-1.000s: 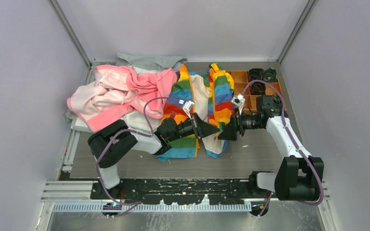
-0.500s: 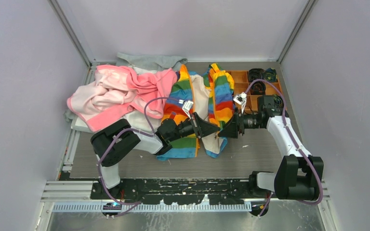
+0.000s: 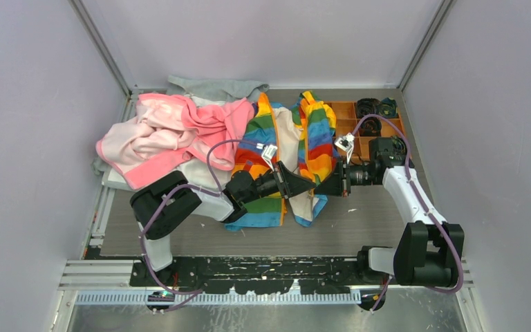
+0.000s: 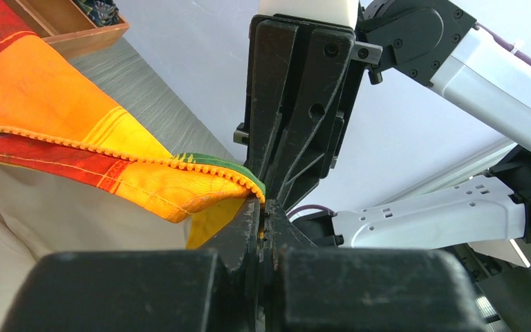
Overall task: Zip up the jacket
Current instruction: Adjust the zipper on the jacket.
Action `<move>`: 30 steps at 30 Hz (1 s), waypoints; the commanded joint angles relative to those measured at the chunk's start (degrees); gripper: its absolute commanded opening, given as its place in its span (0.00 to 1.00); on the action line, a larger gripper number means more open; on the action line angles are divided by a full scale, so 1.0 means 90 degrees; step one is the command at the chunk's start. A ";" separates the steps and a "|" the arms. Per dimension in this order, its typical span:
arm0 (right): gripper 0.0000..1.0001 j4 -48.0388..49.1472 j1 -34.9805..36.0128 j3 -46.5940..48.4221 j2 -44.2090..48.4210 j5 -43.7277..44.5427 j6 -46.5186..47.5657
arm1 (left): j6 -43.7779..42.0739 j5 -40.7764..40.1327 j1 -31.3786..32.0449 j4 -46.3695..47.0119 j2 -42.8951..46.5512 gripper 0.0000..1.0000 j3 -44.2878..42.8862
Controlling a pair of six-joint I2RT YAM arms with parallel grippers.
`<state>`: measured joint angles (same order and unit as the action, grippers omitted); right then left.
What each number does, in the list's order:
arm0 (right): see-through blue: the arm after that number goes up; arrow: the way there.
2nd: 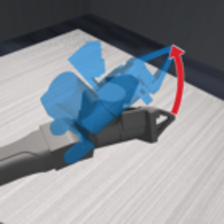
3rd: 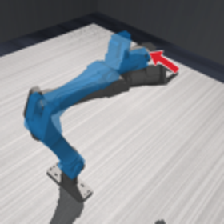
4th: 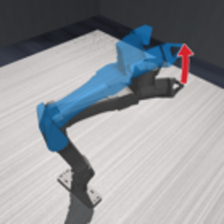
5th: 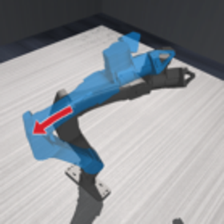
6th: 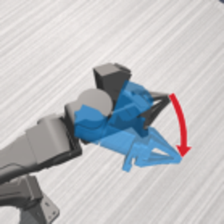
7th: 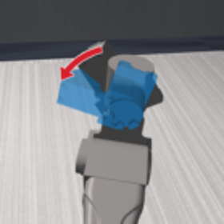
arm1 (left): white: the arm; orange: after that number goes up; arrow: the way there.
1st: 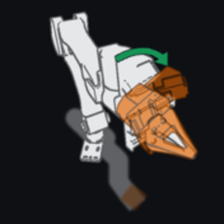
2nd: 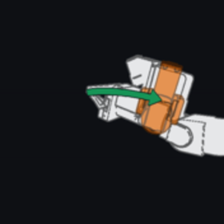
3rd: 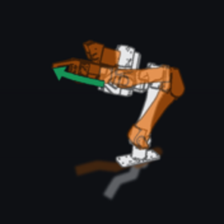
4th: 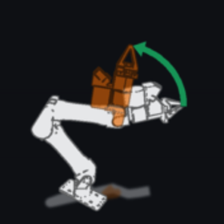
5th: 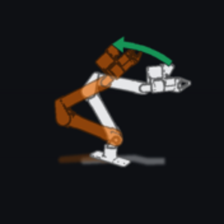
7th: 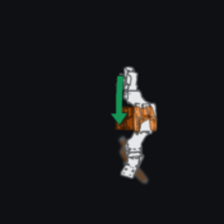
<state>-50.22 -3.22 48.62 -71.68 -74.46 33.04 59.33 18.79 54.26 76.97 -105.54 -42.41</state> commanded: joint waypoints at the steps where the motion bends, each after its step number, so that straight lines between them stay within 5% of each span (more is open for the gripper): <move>1: 0.05 -0.0198 -0.0028 0.0233 -0.0023 -0.0138 0.0295 | -0.0147 -0.0041 -0.0023 0.0559 0.0044 0.00 -0.0085; 12: 0.01 -0.0883 -0.0027 0.0403 -0.0006 0.0021 0.1144 | -0.0242 -0.0095 -0.0023 0.0559 0.0128 0.06 0.0122; 23: 0.01 -0.1020 -0.0023 0.0425 -0.0012 0.0148 0.1310 | -0.0406 -0.0225 -0.0028 0.0492 0.0337 0.26 0.0299; 30: 0.01 -0.1345 -0.0023 0.0782 0.0021 0.1531 0.1363 | -0.0958 -0.0554 -0.0023 -0.0202 0.1001 0.30 0.0787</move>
<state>-59.75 -3.22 51.20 -72.07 -68.27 43.90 55.94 16.60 54.26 76.12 -103.13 -37.76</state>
